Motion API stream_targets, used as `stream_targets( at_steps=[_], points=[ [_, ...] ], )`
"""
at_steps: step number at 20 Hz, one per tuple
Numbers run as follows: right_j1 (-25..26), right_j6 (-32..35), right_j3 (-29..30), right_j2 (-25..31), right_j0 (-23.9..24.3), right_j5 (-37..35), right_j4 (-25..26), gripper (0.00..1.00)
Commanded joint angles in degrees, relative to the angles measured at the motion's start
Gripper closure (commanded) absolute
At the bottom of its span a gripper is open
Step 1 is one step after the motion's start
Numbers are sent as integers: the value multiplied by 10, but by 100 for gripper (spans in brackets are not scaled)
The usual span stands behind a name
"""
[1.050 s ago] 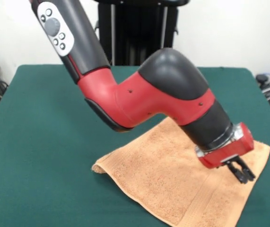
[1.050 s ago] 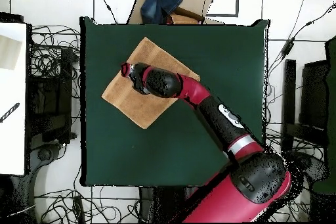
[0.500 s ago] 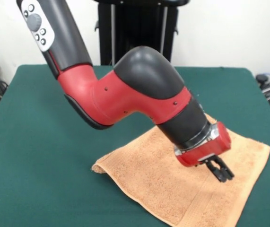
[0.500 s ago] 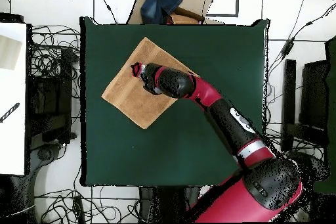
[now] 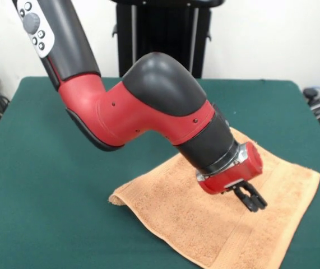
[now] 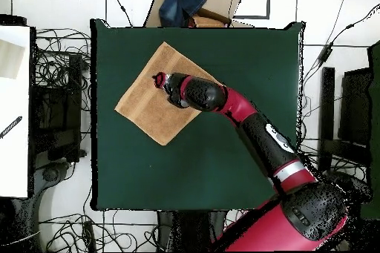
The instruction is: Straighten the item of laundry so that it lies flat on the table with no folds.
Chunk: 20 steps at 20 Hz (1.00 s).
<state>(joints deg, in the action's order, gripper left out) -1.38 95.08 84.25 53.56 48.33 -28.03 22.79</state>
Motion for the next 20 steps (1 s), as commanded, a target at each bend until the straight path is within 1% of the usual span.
stream_targets(
  at_steps=[1,14,20],
  points=[
    [-2,-67,7,-30,6,-56,16,100],
    [1,-94,-1,-33,25,-83,21,100],
    [-4,-91,5,-31,30,-88,24,100]
  ],
)
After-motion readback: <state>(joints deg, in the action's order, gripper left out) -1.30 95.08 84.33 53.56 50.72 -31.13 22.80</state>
